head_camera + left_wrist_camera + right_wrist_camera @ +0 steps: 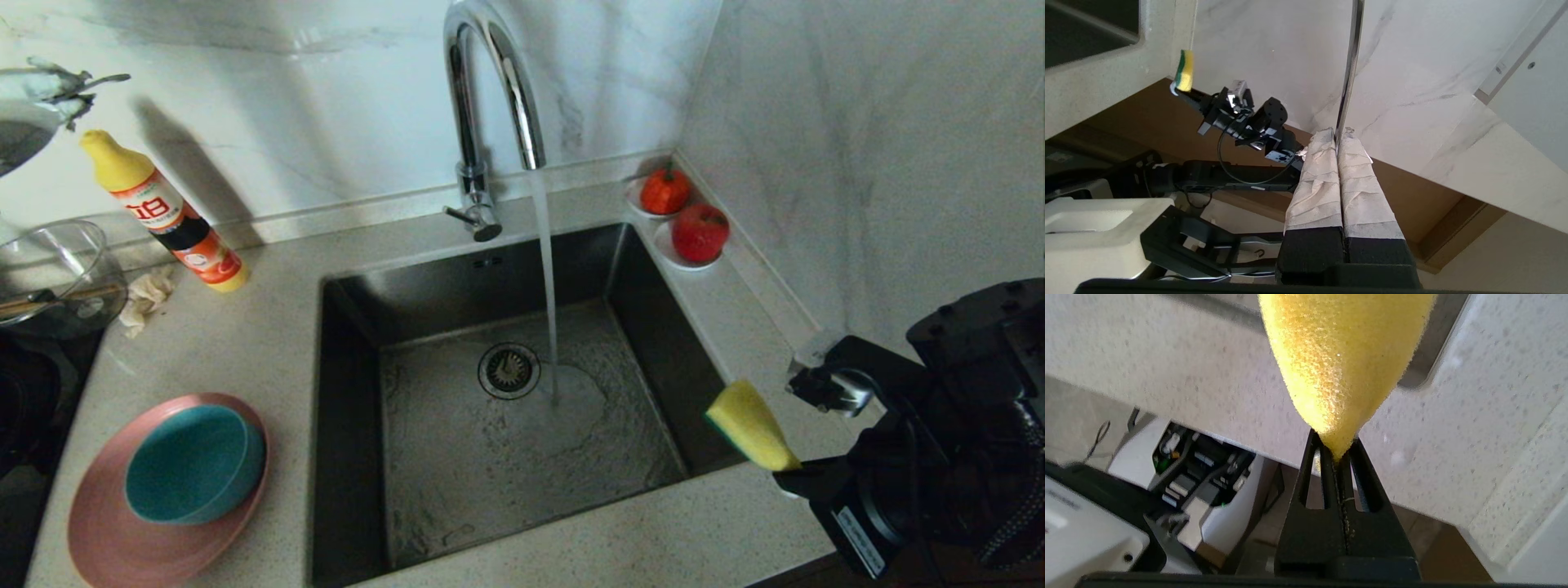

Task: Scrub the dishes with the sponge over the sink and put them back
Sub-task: Rinse the spoon

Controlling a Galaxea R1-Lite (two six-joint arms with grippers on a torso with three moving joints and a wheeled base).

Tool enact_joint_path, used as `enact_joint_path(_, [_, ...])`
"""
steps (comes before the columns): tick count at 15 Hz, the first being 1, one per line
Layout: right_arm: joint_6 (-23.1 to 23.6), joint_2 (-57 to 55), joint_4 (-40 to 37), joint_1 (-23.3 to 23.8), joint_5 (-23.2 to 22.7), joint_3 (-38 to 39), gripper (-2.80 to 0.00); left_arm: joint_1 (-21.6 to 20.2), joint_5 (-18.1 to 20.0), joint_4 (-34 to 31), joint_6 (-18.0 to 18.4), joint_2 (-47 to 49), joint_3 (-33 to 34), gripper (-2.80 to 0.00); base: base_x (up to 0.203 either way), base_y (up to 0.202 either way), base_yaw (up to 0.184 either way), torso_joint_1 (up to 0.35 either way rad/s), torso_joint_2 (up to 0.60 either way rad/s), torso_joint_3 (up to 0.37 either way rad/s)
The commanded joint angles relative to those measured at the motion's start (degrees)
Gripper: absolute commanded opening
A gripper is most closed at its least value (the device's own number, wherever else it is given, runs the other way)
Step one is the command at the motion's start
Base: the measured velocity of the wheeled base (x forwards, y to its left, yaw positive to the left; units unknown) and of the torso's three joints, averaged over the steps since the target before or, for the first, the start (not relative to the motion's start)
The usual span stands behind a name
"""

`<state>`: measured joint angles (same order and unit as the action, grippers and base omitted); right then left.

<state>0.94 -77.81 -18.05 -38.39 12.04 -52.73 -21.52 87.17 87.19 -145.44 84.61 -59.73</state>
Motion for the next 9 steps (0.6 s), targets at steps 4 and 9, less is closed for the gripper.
enact_joint_path(4, [-0.1,0.1,1.0,0.1,0.2,0.3,-2.8,0.6,0.5,0.5,0.3,0.7,-0.9,-2.8,0.0,0.0,0.0,0.0,0.0,0.0])
enact_joint_path(9, [-0.1,-0.6,1.0,0.2,0.0,0.7,-2.8,-0.8,0.5,0.5,1.0,1.2,-1.9,-2.8,0.0,0.0,0.0,0.0,0.0,0.0])
